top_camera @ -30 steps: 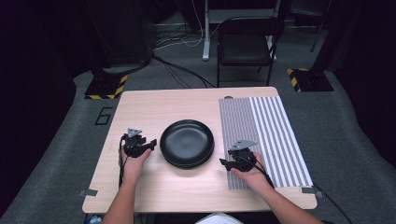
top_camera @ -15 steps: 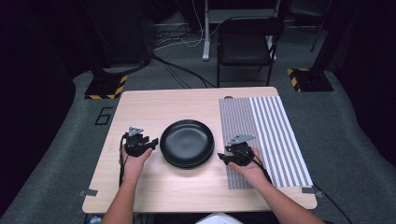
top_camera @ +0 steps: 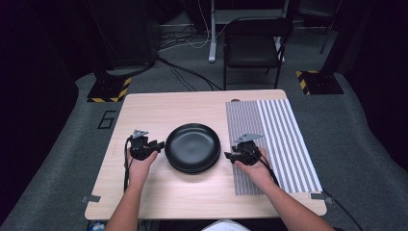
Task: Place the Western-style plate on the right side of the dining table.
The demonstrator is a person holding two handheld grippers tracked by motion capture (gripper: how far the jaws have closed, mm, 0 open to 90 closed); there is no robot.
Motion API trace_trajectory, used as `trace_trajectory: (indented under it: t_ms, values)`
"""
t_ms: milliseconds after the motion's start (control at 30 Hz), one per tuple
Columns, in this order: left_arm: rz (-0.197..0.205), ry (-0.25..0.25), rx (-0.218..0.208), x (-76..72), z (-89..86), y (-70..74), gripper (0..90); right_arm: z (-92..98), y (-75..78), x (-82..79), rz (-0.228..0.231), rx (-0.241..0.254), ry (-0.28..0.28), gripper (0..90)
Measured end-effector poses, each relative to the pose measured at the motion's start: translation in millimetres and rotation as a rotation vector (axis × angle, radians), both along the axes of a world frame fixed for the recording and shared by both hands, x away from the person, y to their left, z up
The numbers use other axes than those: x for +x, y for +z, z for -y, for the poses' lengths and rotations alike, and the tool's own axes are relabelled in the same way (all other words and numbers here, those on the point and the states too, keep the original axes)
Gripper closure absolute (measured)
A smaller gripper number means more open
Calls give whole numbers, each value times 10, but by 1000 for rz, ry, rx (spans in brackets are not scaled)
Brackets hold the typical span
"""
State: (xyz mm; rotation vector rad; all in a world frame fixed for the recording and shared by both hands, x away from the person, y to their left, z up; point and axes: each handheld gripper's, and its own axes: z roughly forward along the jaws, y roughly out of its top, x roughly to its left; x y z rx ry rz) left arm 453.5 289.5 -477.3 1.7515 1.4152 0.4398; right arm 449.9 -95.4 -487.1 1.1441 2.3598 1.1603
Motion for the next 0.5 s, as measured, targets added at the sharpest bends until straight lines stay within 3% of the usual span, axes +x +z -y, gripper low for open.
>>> trace_trajectory:
  t_ms: [167,300,500]
  values:
    - [-14,9,-27,18,-23,-10,630,-18,18,33,3,9,-21,533]
    - [-28,13,-79,25,-18,-9,658,-47,47,62,13,30,-19,541]
    - [-47,12,-87,41,6,-10,715,-111,101,92,16,42,-24,574]
